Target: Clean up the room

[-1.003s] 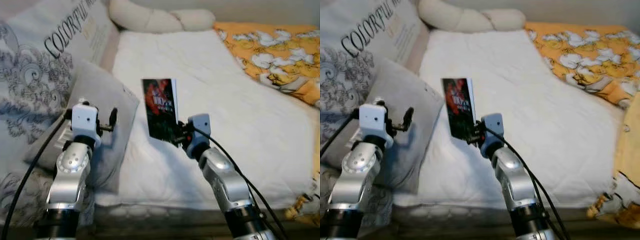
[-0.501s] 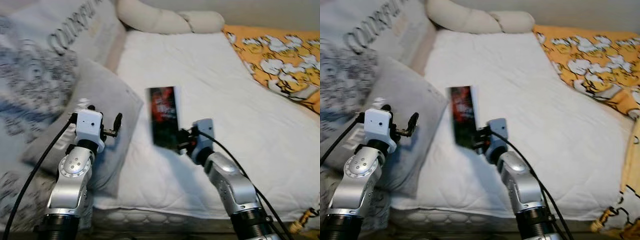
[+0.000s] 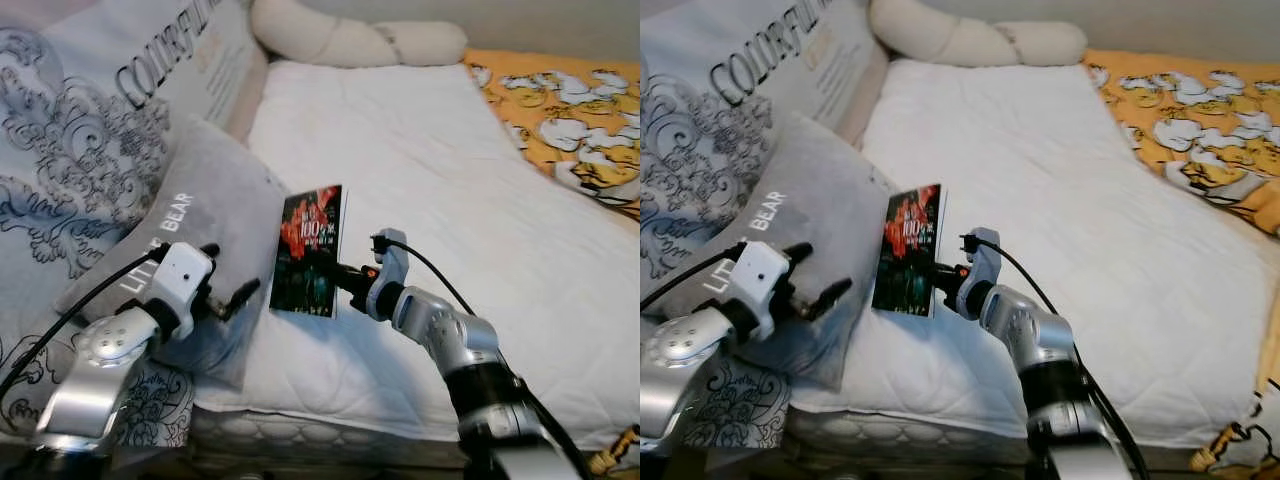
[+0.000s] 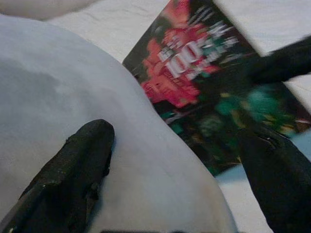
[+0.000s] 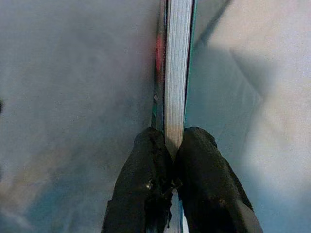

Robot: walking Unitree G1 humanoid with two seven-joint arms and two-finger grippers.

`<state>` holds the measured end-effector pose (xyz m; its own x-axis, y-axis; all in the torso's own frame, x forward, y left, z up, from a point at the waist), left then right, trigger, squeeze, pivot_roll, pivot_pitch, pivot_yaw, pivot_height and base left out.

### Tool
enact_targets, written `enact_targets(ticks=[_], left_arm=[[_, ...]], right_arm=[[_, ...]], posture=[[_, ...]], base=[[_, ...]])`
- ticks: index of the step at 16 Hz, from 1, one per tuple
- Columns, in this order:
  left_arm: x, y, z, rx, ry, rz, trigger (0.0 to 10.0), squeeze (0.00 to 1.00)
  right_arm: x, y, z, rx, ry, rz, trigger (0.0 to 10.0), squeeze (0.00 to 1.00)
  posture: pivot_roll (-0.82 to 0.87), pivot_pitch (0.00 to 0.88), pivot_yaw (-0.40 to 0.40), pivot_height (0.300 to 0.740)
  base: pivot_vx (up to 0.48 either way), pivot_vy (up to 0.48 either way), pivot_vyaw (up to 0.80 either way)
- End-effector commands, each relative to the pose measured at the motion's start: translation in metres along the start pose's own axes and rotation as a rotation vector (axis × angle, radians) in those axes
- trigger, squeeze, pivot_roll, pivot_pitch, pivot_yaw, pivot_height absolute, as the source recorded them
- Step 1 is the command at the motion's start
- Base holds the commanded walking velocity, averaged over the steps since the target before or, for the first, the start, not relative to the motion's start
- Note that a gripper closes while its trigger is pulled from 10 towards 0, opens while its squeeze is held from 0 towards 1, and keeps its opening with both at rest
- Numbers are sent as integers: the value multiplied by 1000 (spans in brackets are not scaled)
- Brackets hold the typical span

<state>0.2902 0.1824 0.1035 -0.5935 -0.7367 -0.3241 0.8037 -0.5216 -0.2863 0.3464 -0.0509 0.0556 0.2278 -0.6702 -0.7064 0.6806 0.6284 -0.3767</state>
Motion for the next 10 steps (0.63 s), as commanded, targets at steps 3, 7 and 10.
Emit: enact_targets(ticks=[3,7,10], left_arm=[[31,-15,-7,-81,-79,-258,10000,0],[32,-17,-8,-105,-83,-277,10000,0],[31,-12,-17,-126,-92,-286,10000,0]], right_arm=[[16,1,6,-47,188,-3,10000,0],[45,-7,0,-106,234,-109,10000,0],[74,-21,2,-94,208,-239,10000,478]], posture=[[97,0,-1,740],[105,0,-4,740],[103,0,6,740]], base=[[0,0,0],[0,0,0],[0,0,0]])
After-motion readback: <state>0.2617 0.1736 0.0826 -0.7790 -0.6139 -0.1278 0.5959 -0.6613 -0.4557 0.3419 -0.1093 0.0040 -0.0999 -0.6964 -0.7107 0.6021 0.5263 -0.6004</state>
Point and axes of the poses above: a point about 5 cm out from each wrist's last joint towards the gripper, its own y axis pointing out of the wrist towards the gripper, its own z axis along the axis of the wrist's last joint, x = y × z, the point moved 4 cm from there along y, pointing out of the wrist towards the gripper, and after that the axes turned 6 degrees about y, right-handed, at the moved point
